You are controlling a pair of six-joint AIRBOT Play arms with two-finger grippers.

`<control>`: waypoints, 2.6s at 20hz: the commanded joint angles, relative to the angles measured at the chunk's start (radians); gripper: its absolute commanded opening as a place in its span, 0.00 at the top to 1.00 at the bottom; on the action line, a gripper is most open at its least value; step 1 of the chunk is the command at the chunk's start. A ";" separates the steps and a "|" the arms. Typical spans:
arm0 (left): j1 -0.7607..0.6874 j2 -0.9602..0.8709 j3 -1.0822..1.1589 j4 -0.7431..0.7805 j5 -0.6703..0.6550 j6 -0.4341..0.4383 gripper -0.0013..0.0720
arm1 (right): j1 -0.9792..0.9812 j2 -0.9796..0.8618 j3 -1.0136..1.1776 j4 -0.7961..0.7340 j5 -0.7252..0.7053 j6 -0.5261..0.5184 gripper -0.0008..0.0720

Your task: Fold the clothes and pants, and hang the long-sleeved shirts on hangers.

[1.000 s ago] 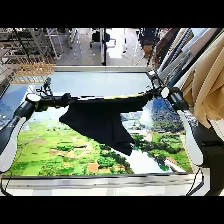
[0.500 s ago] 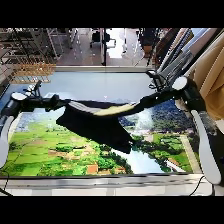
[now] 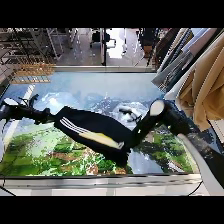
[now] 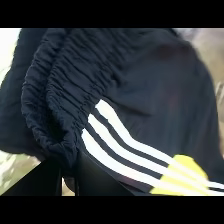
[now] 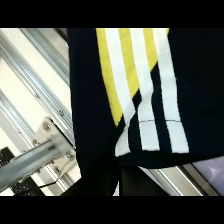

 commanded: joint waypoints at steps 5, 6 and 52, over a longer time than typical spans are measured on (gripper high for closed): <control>0.019 0.046 0.001 0.014 -0.040 0.029 0.95 | 0.017 0.036 -0.082 -0.060 -0.161 0.007 0.97; 0.027 0.084 0.002 -0.008 -0.040 0.045 0.95 | 0.002 0.055 -0.041 -0.098 -0.161 0.007 0.97; 0.079 1.278 -0.554 -0.638 0.343 0.018 0.94 | -0.397 0.264 0.486 -0.459 -0.173 -0.152 0.97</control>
